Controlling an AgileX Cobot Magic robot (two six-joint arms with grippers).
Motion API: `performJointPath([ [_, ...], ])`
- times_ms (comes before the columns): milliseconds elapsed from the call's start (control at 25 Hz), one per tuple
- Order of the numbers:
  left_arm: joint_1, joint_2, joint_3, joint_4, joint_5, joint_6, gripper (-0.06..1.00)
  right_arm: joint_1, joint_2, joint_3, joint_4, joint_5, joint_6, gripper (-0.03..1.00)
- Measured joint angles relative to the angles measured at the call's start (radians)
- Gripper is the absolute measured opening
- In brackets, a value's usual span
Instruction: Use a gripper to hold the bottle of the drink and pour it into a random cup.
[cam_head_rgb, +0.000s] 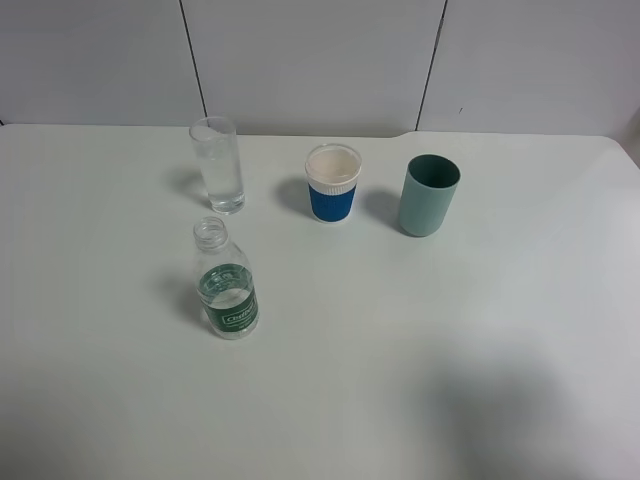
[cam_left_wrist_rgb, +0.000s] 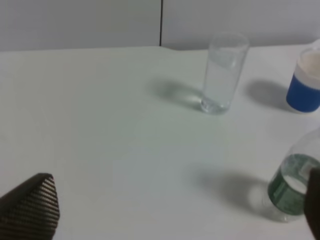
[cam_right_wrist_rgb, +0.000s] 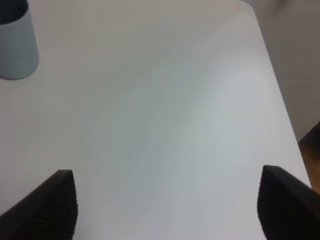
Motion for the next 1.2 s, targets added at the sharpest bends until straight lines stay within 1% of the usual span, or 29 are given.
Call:
performJointPath([
  [240, 0.0, 0.0, 0.0, 0.004, 0.076, -0.013, 0.99, 0.0, 0.0, 0.0, 0.0, 0.0, 0.0, 0.74],
  [400, 0.0, -0.001, 0.019, 0.053, 0.128, -0.025, 0.99, 0.0, 0.0, 0.0, 0.0, 0.0, 0.0, 0.74],
  [720, 0.0, -0.002, 0.02, 0.08, 0.13, -0.055, 0.99, 0.0, 0.0, 0.0, 0.0, 0.0, 0.0, 0.74],
  [1200, 0.0, -0.002, 0.02, 0.083, 0.13, -0.058, 0.99, 0.0, 0.0, 0.0, 0.0, 0.0, 0.0, 0.74],
])
